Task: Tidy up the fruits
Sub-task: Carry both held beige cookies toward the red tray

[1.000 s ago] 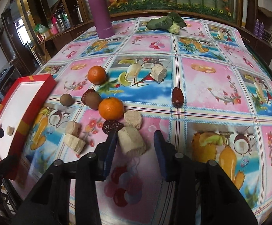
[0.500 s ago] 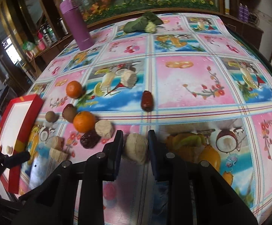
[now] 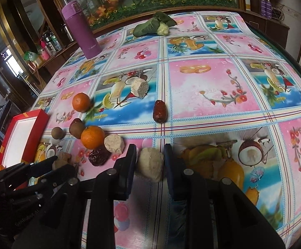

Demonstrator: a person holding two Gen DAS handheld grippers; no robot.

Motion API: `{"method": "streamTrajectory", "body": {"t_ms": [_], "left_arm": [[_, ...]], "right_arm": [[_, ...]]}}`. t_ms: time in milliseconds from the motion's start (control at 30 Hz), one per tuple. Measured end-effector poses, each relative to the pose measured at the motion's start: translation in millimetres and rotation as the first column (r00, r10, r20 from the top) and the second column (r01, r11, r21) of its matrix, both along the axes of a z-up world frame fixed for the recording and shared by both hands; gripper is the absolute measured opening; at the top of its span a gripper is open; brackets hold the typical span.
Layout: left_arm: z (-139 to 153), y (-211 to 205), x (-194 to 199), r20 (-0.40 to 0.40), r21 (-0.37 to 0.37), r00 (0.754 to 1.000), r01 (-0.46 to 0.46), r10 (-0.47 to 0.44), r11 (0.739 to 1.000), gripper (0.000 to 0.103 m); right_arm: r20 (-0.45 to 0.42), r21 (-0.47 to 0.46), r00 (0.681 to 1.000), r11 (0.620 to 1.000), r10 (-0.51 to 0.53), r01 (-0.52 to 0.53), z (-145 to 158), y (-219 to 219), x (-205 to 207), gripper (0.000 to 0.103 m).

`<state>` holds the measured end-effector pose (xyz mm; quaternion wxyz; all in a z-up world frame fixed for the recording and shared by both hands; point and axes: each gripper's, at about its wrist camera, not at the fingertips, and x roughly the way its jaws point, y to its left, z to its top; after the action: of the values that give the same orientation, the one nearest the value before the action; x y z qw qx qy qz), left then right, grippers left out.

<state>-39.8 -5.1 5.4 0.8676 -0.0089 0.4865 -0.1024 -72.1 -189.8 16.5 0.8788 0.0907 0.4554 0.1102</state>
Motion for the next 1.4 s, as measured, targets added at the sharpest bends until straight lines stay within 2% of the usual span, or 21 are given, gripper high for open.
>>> {"method": "streamTrajectory", "body": {"t_ms": [100,233,367,533,600,733,767,1100,1200,1300,1400], "left_arm": [[-0.4,3.8,-5.5,0.006,0.011,1.000,0.010,-0.010,1.000,0.035],[0.5,17.3,-15.4,-0.014,0.000,1.000,0.013,-0.013,1.000,0.041],[1.0,30.1,-21.3,-0.026,0.042,0.999,-0.018,0.019,0.999,0.041],[0.5,33.4,-18.4,-0.029,0.038,0.999,-0.035,0.036,0.999,0.042],[0.5,33.4,-17.0,-0.033,0.031,0.999,-0.043,0.044,0.999,0.045],[4.2,36.0,-16.3,-0.021,0.031,0.998,-0.066,0.067,0.997,0.064],[5.5,37.3,-16.5,-0.013,0.038,0.997,-0.074,0.075,0.996,0.065],[0.5,40.4,-5.3,0.028,0.107,0.993,-0.114,0.111,0.988,0.065],[-4.6,38.7,-3.9,0.029,0.111,0.994,-0.106,0.103,0.988,0.061],[-3.0,32.6,-8.3,0.046,0.110,0.997,-0.064,0.059,0.992,0.042],[-2.1,27.7,-11.5,0.058,0.111,0.998,-0.038,0.032,0.993,0.030]], "right_arm": [[0.003,-0.011,1.000,1.000,0.014,-0.014,-0.1,3.3,-0.9,0.029],[0.011,-0.042,1.000,0.999,0.024,-0.024,-0.1,7.4,-2.2,0.028],[0.016,-0.056,1.000,0.998,0.025,-0.024,-0.2,9.0,-2.6,0.028],[0.026,-0.083,0.999,0.996,0.032,-0.029,-0.5,12.2,-3.8,0.028],[0.025,-0.082,0.999,0.996,0.031,-0.029,-0.4,12.5,-3.8,0.028],[0.027,-0.098,0.999,0.995,0.036,-0.033,-0.2,14.7,-4.5,0.029],[0.028,-0.103,0.999,0.994,0.037,-0.034,-0.2,15.3,-4.6,0.029],[0.037,-0.132,0.998,0.990,0.049,-0.044,0.0,18.0,-6.6,0.029],[0.041,-0.143,0.998,0.989,0.052,-0.045,-0.3,19.5,-6.7,0.029],[0.049,-0.163,0.997,0.986,0.055,-0.047,-0.6,21.3,-7.9,0.027],[0.052,-0.167,0.997,0.985,0.053,-0.044,-0.7,22.0,-8.5,0.027]]}}
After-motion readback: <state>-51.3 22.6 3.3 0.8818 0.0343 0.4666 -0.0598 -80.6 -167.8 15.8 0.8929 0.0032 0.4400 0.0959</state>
